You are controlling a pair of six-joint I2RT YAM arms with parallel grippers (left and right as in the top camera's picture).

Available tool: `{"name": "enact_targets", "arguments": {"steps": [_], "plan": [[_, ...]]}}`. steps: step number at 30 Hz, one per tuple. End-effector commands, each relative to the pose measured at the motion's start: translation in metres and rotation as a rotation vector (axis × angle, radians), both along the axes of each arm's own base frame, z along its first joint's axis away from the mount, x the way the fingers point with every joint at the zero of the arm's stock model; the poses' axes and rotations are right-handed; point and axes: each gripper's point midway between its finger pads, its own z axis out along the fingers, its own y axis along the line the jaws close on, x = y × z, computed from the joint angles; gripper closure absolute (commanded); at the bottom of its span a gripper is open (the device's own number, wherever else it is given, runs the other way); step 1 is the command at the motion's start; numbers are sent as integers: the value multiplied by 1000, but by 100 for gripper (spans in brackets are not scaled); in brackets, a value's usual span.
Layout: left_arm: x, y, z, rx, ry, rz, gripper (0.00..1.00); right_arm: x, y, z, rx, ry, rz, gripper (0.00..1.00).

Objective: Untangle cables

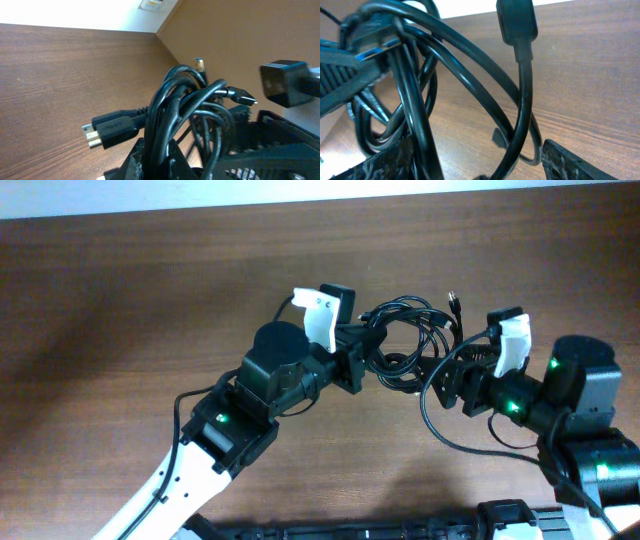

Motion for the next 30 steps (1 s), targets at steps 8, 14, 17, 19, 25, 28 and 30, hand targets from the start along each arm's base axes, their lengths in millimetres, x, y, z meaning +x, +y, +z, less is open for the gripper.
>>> {"name": "enact_targets", "arguments": {"steps": [8, 14, 17, 19, 25, 28, 30], "plan": [[-19, -10, 19, -41, -41, -85, 100, 18, -51, -39, -165, 149, -298, 19], [-7, -3, 19, 22, -130, -33, 100, 11, -76, -52, -213, 224, -448, 18], [5, 12, 26, 35, -160, 83, 100, 10, -77, -54, -219, 232, -453, 18], [13, 29, 34, 42, -186, 181, 100, 9, -80, -55, -230, 238, -466, 18], [20, 69, 46, 75, -216, 379, 100, 7, -80, -57, -233, 248, -464, 17], [24, 77, 40, 107, -205, 419, 100, 3, -80, -60, -238, 267, -460, 16], [24, 77, 39, 111, -203, 423, 100, 1, -78, -59, -231, 262, -454, 14]]}}
